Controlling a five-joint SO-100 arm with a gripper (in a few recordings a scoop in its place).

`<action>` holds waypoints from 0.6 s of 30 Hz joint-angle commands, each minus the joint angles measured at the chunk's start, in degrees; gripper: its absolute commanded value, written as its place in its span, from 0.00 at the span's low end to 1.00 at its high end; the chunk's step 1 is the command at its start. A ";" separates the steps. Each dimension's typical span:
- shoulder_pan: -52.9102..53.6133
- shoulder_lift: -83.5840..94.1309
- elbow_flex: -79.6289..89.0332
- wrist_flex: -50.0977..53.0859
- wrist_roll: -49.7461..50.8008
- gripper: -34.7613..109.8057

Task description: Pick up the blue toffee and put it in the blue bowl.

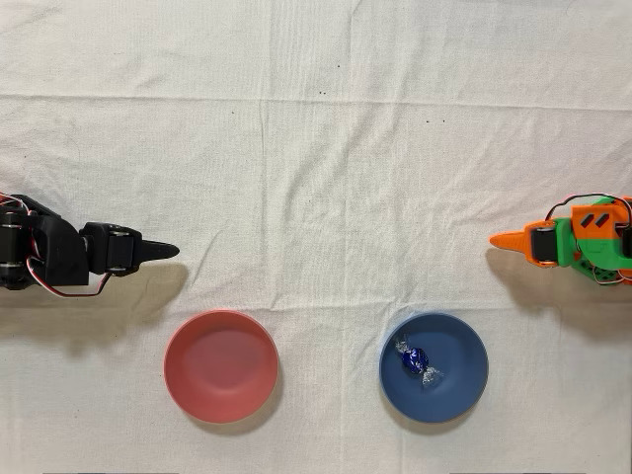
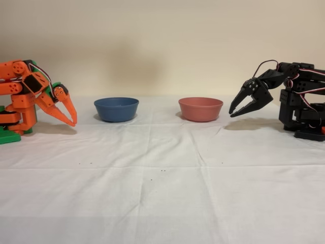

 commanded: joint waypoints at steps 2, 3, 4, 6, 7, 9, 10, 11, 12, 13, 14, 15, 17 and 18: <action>0.70 0.09 -0.79 0.18 -0.35 0.24; 1.14 0.09 -0.79 0.18 -0.09 0.24; 1.23 0.09 -0.79 0.18 0.09 0.24; 2.02 0.09 -0.79 0.18 1.05 0.24; 2.90 0.09 -0.79 0.18 2.11 0.24; 4.48 0.09 -0.79 0.18 3.96 0.24; 4.75 0.09 -0.79 0.18 4.22 0.24; 5.19 0.09 -0.79 0.18 4.48 0.24; 5.71 0.09 -0.79 0.18 4.83 0.24; 6.24 0.09 -0.79 0.09 5.10 0.24; 6.50 0.09 -0.79 0.09 5.27 0.24; 6.50 0.09 -0.79 0.09 5.27 0.24; 6.50 0.09 -0.79 0.09 5.27 0.24; 6.50 0.09 -0.79 0.09 5.27 0.24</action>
